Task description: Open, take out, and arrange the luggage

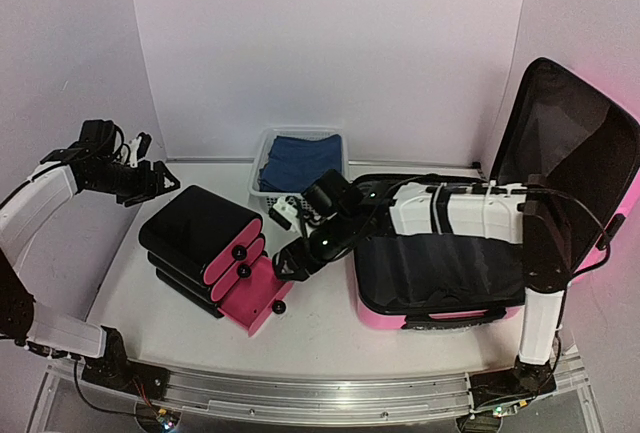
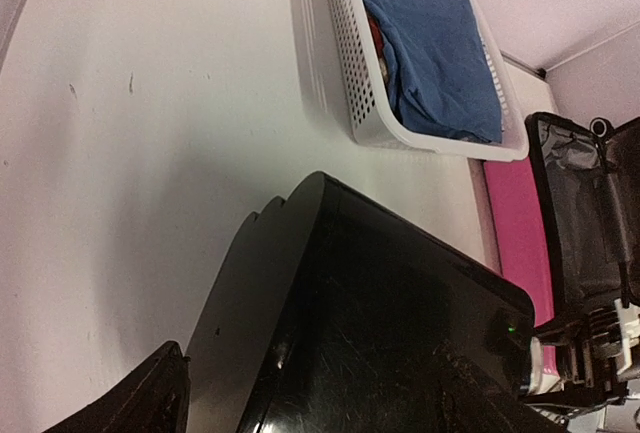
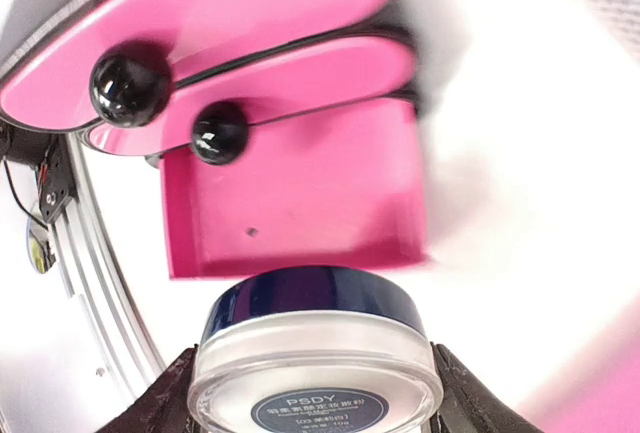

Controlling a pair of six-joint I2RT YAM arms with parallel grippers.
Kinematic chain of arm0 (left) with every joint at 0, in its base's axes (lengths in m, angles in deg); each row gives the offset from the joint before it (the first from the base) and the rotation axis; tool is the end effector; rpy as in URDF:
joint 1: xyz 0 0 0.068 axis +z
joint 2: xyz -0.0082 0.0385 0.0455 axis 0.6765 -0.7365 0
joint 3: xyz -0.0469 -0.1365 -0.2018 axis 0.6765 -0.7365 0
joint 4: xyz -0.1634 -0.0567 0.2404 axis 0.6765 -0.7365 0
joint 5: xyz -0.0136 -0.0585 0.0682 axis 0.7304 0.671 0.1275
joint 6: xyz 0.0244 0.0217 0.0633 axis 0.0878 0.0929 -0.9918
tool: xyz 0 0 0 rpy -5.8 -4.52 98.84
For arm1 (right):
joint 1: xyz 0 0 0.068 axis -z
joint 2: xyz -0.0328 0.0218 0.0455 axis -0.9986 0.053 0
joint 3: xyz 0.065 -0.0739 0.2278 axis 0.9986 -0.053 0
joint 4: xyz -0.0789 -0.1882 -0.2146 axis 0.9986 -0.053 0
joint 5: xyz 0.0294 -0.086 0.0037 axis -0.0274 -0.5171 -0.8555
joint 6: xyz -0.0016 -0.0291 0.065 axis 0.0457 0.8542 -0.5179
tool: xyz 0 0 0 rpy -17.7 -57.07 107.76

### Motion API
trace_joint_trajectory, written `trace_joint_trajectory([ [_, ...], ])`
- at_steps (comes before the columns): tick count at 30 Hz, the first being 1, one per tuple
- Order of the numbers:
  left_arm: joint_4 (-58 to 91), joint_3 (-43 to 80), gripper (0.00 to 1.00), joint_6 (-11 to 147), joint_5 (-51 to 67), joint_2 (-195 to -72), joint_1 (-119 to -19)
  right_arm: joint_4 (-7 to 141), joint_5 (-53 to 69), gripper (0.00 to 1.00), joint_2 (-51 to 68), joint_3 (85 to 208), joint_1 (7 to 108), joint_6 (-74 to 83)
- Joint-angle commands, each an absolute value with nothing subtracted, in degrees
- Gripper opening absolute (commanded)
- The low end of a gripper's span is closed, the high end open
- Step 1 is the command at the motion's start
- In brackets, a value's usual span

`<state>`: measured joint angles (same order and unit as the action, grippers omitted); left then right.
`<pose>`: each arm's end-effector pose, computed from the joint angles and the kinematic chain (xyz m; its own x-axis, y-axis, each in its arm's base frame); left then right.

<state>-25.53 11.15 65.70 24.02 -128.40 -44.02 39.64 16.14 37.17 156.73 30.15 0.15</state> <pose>0.3156 -0.0324 0.2786 -0.7552 -0.1341 -0.6417 0.1898 0.8922 -0.4098 0.2399 0.3967 0.1736 -0.5943 -0.5745 -0.5628 -0.7991 0.5009 0.3325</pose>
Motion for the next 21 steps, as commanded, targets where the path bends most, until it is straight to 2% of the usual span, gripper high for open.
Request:
trace_joint_trajectory([
  [1,-24.65,10.51,0.81,65.72,27.76,-126.93,-44.13,45.38,16.90,0.44,42.26,162.56,27.38,0.16],
  [11,-23.52,8.39,0.81,64.88,29.76,-125.42,-44.15,45.82,12.64,0.45,48.74,166.62,24.78,-1.22],
  [21,-22.94,6.67,0.81,64.36,29.32,-124.59,-44.15,45.71,7.84,0.55,51.78,168.76,24.66,-1.69],
])
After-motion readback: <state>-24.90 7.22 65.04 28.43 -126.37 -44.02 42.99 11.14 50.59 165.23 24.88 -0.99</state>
